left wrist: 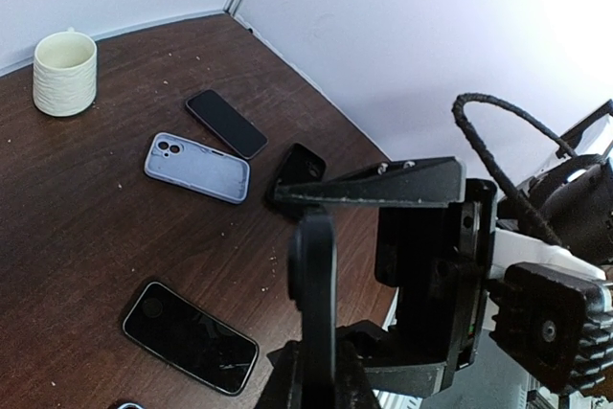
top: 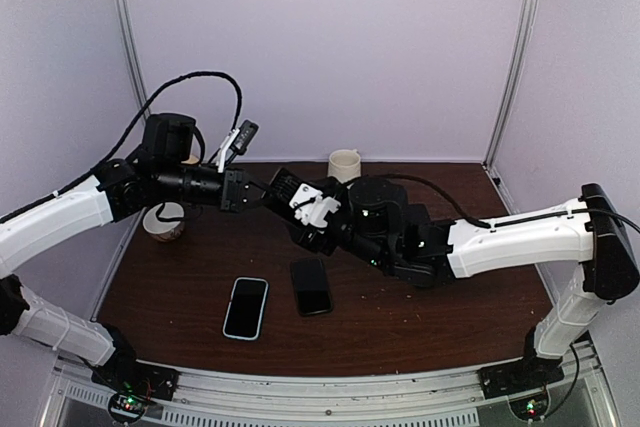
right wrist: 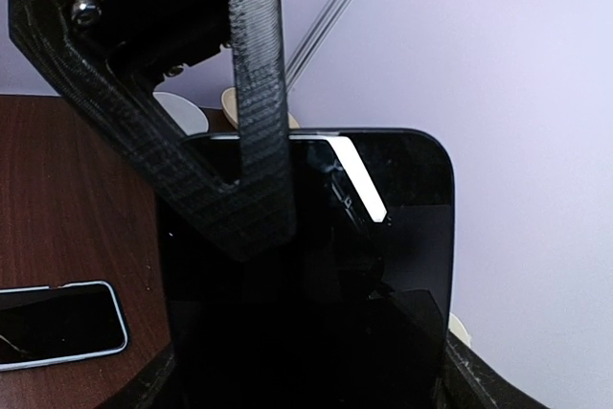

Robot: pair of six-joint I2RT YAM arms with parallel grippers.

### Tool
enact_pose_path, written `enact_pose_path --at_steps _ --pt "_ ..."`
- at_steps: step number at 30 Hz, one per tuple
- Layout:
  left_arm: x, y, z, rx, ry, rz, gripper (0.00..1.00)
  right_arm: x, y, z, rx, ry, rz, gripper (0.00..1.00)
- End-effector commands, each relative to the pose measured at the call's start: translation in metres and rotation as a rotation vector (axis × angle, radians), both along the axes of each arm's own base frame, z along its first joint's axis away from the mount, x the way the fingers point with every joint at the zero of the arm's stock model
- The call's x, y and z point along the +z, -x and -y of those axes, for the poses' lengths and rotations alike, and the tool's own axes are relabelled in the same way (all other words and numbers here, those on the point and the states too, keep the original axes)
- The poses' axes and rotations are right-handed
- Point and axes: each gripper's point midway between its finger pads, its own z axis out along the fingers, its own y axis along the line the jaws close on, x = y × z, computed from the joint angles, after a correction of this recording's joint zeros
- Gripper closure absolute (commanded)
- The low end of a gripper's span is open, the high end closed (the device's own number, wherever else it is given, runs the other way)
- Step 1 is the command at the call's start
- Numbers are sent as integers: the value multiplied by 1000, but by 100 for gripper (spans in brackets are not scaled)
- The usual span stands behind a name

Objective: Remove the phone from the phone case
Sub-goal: Pass from the left arm to the right, then place the phone at the center of the board.

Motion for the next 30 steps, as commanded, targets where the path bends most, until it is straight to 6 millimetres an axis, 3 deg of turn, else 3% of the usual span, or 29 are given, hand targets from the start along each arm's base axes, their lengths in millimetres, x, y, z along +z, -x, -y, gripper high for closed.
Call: enact_pose_path --at_steps 1,6,9,15,18,20,26,30 --pt "23 -7 2 1 55 101 97 12 -1 8 -39 -61 -33 40" --pt "13 -15 -1 23 4 117 72 2 -2 24 -105 -102 -133 48" --pt "7 -21 -6 51 -34 145 62 -10 -1 40 -158 -146 -202 49" --pt "-6 -36 -20 117 -124 185 43 -49 -7 70 -261 -155 -372 52" --pt "-11 -46 -32 186 -184 204 15 -64 -15 81 -306 -176 -468 54" --pt "-15 -57 -44 256 -242 227 4 -72 -20 83 -306 -195 -539 56" --pt "-16 -87 -89 490 -386 253 2 -92 -45 79 -338 -214 -697 56" --pt "-9 -90 -102 541 -412 271 2 -114 -68 77 -388 -195 -801 56"
